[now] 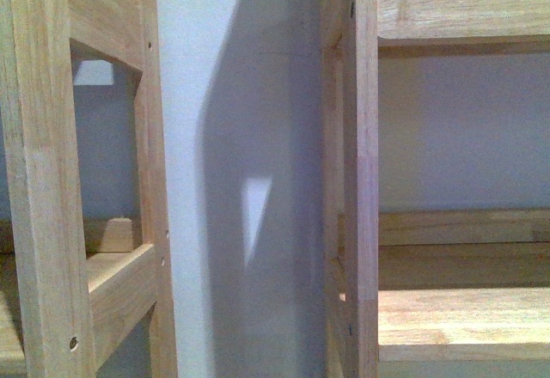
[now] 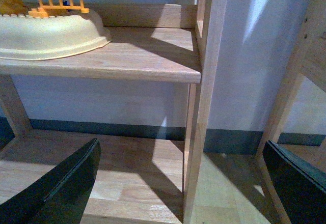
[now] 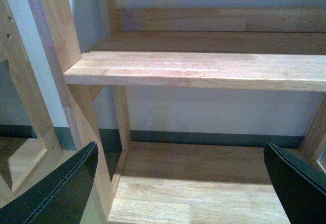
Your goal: Put away toys
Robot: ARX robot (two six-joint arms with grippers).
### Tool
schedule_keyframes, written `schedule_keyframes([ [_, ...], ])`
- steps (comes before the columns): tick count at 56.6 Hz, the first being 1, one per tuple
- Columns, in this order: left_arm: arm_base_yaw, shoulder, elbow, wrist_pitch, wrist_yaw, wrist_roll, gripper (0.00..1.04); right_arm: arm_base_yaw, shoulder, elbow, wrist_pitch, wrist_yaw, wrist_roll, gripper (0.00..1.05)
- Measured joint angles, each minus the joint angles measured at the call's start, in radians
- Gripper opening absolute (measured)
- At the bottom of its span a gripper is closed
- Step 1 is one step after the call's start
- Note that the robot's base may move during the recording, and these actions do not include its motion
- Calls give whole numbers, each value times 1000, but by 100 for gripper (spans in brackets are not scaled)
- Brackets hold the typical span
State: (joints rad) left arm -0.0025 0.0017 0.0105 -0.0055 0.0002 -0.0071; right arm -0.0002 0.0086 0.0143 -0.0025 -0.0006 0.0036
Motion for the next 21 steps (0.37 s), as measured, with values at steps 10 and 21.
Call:
schedule_keyframes([
  [10, 0, 0, 0, 0, 0, 0, 98, 0, 0, 0, 0, 0, 0, 98],
  [21, 0, 0, 0, 0, 0, 0, 98, 0, 0, 0, 0, 0, 0, 98],
])
